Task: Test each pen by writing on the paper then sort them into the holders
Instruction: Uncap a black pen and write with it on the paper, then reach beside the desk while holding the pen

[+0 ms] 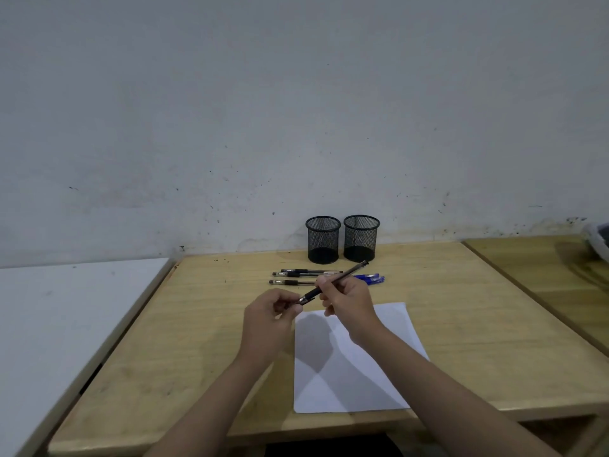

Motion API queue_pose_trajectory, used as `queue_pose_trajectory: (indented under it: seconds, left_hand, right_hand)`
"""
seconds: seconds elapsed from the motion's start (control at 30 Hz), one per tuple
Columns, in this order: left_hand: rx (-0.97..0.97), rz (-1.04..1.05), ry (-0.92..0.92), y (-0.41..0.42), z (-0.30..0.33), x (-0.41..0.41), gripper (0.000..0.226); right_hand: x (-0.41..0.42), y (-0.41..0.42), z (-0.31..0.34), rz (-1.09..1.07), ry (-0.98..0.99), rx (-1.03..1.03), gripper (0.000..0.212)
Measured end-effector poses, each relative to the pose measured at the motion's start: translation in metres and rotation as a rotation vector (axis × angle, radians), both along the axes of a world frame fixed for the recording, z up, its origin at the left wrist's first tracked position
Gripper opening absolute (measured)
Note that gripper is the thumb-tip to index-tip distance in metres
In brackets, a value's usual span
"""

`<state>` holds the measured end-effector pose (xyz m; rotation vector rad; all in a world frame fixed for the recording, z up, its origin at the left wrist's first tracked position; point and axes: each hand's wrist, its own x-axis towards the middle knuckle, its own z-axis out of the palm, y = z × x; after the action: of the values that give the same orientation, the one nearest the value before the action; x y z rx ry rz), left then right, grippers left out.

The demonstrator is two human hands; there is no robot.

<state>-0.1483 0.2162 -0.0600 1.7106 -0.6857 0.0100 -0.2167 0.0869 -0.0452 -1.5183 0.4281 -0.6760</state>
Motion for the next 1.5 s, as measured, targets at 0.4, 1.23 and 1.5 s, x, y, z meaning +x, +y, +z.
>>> queue_pose_trajectory:
  seconds: [0.4, 1.23, 1.5]
  left_hand:
    - [-0.110, -0.036, 0.006, -0.012, 0.018, -0.024, 0.022]
    - [0.047, -0.722, -0.315, -0.170, 0.004, -0.148, 0.027]
    - [0.370, -1.014, -0.686, -0.250, -0.024, -0.214, 0.038]
  right_hand:
    - [-0.027, -0.007, 0.004, 0.039, -0.132, 0.055, 0.011]
    - [-0.259, -0.110, -0.015, -0.653, 0.573, -1.177, 0.013]
    - [-0.386, -0.109, -0.052, -0.862, 0.890, -0.944, 0.011]
